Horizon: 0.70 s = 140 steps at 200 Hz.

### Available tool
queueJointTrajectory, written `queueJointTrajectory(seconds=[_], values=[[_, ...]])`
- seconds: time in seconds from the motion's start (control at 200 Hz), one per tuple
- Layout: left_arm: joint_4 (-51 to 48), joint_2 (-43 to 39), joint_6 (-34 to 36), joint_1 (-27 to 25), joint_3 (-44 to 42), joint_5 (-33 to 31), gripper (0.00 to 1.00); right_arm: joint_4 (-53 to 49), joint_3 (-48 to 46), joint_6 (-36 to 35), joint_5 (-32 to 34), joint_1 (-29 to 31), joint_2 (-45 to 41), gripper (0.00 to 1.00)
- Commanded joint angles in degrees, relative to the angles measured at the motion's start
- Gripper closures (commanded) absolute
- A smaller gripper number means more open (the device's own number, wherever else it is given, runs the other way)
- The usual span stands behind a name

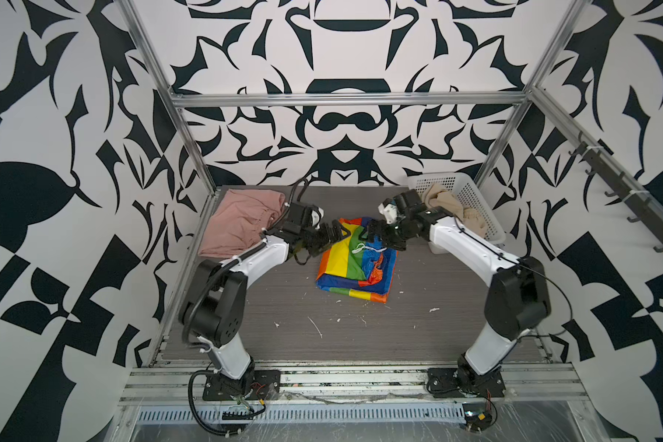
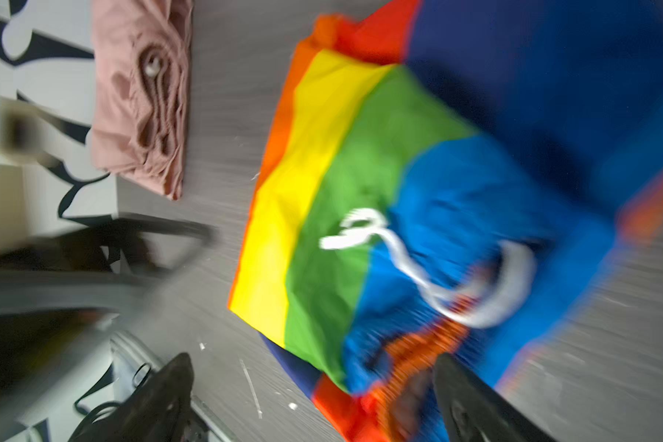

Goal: Fold and stack the shorts

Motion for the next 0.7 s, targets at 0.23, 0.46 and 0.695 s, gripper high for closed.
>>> queueJointTrajectory(seconds=[0.23, 0.46, 0.695], values=[[8.27, 4.38, -5.06, -0.77, -6.45, 4.28, 0.01, 2.65, 0.81, -3.62, -1.93, -4.76, 12.75, 0.0], [4.15, 4.12, -1.75, -1.95, -7.82, 2.01, 0.01, -0.43, -2.11, -8.5, 3.07, -10.54, 10.17, 0.0], [-2.47, -3.21, 2.6, -2.59, -2.24, -1.06, 0.01, 0.79, -5.28, -3.56, -0.96, -9.4, -2.02, 0.0]])
